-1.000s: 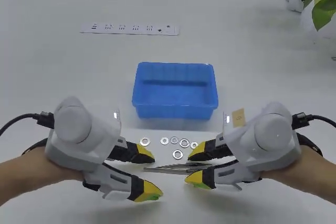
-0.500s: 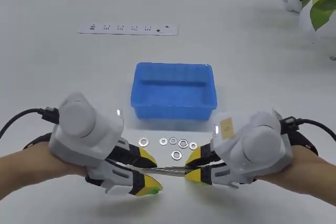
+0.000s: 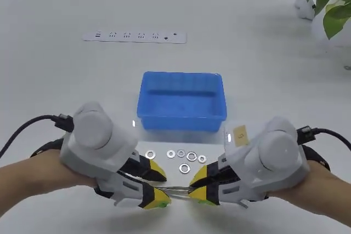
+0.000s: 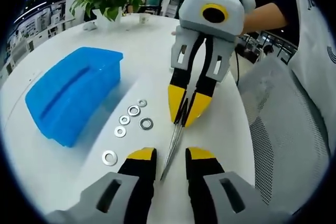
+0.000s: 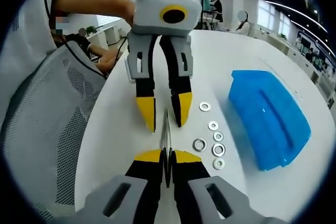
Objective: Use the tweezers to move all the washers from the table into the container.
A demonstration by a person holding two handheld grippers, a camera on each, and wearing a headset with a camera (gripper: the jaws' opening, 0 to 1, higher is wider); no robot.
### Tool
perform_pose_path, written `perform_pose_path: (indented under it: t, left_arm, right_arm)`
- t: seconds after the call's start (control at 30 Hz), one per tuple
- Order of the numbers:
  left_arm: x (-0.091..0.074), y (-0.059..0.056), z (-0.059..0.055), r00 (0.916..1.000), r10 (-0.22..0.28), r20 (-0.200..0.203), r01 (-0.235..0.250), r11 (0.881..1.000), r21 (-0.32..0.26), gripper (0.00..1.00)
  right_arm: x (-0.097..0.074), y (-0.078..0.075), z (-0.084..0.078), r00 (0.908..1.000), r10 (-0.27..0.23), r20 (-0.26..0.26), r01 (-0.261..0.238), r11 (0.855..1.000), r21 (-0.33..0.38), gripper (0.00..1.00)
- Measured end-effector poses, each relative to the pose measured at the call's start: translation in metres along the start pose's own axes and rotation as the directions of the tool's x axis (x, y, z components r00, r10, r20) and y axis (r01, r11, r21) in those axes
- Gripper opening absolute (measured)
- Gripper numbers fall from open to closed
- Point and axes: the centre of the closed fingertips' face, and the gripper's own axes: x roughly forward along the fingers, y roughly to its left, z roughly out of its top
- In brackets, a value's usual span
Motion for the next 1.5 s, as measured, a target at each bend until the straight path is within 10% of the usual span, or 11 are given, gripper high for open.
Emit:
perform_pose_path:
  t: [0.73,1.5]
  left_arm:
    - [-0.005,-0.002,-0.006,0.9988,-0.001,-0.048,0.005,0.997,0.080,0.08]
    - [-0.047,-0.025,0.033,0.9994,0.030,0.015,-0.032,0.989,0.145,0.07]
  right_arm:
    - [-0.006,0.003,0.012,0.9984,0.003,0.056,-0.002,1.000,-0.030,0.07]
    - [0.001,0.012,0.016,0.9970,0.008,0.077,0.002,0.992,-0.127,0.07]
